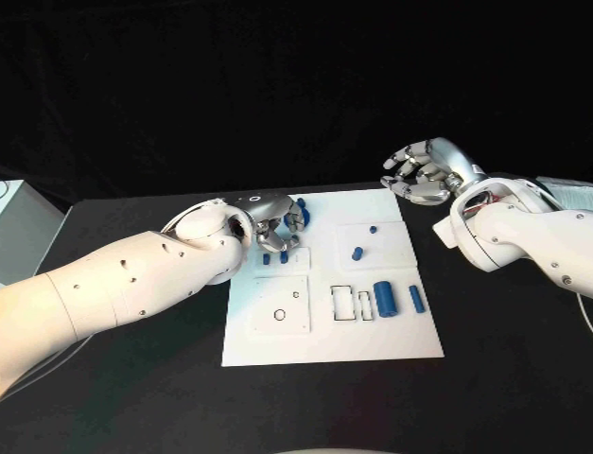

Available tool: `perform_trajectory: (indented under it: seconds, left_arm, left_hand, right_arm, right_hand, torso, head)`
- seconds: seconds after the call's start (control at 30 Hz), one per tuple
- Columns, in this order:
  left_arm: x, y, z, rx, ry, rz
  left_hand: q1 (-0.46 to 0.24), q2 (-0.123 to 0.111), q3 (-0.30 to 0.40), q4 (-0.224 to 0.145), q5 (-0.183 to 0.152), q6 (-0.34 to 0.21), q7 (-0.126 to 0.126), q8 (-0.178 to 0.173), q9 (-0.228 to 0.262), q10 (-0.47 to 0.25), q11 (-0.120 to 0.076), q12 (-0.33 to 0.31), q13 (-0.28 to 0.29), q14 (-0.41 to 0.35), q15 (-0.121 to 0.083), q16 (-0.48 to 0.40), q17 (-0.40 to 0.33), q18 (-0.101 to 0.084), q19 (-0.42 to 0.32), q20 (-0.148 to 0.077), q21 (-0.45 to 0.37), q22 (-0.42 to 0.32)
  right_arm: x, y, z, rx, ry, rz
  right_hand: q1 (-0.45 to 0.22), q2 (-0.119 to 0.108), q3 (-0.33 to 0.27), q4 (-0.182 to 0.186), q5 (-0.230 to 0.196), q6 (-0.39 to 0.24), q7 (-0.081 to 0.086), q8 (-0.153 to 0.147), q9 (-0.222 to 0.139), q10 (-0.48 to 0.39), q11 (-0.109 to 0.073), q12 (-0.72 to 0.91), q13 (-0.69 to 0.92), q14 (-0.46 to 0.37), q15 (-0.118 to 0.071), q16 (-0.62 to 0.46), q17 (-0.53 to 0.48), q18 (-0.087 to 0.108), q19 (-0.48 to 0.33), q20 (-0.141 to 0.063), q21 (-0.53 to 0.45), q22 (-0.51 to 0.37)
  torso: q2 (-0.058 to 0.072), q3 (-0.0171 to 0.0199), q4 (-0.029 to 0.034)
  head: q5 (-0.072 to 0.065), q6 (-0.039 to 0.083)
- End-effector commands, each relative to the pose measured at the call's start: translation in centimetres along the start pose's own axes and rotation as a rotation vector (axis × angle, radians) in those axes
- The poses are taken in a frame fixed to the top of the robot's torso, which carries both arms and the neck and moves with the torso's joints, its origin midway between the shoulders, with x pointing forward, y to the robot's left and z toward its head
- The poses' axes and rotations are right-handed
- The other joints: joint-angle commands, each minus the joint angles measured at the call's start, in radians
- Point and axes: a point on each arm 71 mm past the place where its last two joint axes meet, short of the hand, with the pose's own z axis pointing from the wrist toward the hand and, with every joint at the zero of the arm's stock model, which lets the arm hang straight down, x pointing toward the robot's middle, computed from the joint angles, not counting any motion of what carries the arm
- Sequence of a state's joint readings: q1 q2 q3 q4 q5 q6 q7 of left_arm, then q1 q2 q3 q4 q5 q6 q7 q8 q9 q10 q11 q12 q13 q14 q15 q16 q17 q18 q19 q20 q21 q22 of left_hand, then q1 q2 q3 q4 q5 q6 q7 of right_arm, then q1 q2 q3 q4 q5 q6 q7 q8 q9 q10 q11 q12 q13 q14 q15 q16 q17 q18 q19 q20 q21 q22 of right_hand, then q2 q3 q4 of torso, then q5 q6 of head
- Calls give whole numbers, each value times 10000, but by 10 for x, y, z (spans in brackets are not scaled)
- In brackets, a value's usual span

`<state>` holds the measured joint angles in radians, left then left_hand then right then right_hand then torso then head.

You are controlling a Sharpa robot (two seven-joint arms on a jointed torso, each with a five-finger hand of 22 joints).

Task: Assemble the parts on the task board

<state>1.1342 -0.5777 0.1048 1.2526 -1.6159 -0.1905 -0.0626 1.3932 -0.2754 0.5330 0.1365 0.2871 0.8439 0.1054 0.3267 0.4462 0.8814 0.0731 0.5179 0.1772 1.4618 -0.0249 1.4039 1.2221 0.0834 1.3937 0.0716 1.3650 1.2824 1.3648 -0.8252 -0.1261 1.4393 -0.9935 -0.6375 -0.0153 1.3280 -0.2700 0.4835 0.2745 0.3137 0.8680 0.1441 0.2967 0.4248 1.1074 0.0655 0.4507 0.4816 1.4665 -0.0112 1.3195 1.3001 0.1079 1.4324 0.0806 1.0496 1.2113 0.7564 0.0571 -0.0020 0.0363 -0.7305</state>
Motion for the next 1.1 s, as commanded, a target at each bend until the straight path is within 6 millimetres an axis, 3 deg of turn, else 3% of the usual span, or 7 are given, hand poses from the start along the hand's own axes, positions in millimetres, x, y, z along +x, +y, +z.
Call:
perform_trajectory:
  seconds: [0.03, 0.27, 0.53, 0.8, 1.1]
  left_arm:
    - [3, -2, 2, -160, 327, 328]
    - [4, -3, 3, -277, 515, 356]
    - [6, -3, 5, -442, 654, 395]
    - [8, -4, 9, -539, 758, 409]
    - [9, -2, 11, -663, 784, 412]
  left_hand:
    - [79, -20, 43, 2, -22, 77, -22, -31, -11, 20, -41, -69, -14, 177, -34, 9, -6, -116, 54, -21, 40, 1]
    - [92, 4, 88, -5, -19, 152, 0, -27, -20, 73, -30, -122, -52, 195, 13, 6, -19, -125, 73, -3, 56, 21]
    - [97, 7, 130, -18, -22, 171, 27, -69, -50, 106, 2, -198, -100, 206, 122, 1, -38, -132, 74, 63, 54, 18]
    - [170, 73, 234, -69, -17, 213, 62, -108, -82, 191, 34, -257, -144, 215, 192, 4, -51, -131, 78, 138, 60, 24]
    - [266, 178, 400, -145, -20, 266, 108, -149, -114, 304, 50, -310, -187, 223, 232, 17, -47, -132, 90, 192, 80, 51]
  right_arm:
    - [0, 2, 0, -173, -27, 15]
    - [0, 2, -1, -171, -20, 22]
    - [1, 3, -1, -179, -12, 31]
    - [1, 4, -1, -205, 17, 50]
    - [1, 5, -2, -206, 36, 64]
  right_hand:
    - [-45, -57, 48, -13, 56, 36, 68, -59, 14, 57, -4, -40, -9, 366, -48, 59, 8, -136, 72, 11, 62, 9]
    - [-51, -60, 48, -14, 69, 33, 70, -63, 15, 69, -1, -71, -33, 372, -47, 75, 24, -139, 80, 12, 81, 25]
    - [-57, -58, 48, -12, 78, 31, 72, -65, 15, 79, 0, -88, -47, 374, -46, 77, 26, -143, 88, 12, 105, 43]
    - [-60, -58, 48, -11, 82, 31, 72, -66, 15, 84, 0, -95, -53, 375, -45, 78, 28, -143, 90, 12, 107, 45]
    - [-69, -58, 46, -8, 96, 29, 74, -69, 16, 101, 1, -118, -73, 377, -44, 82, 32, -144, 94, 13, 113, 52]
  torso:
    - [-6, 2, 7]
    - [-15, -2, -8]
    - [-19, -11, 19]
    - [-6, -8, -8]
    - [-16, -12, 16]
  head:
    - [-2, -28]
    - [-2, -62]
    - [-10, -75]
    - [6, -91]
    - [-27, -131]
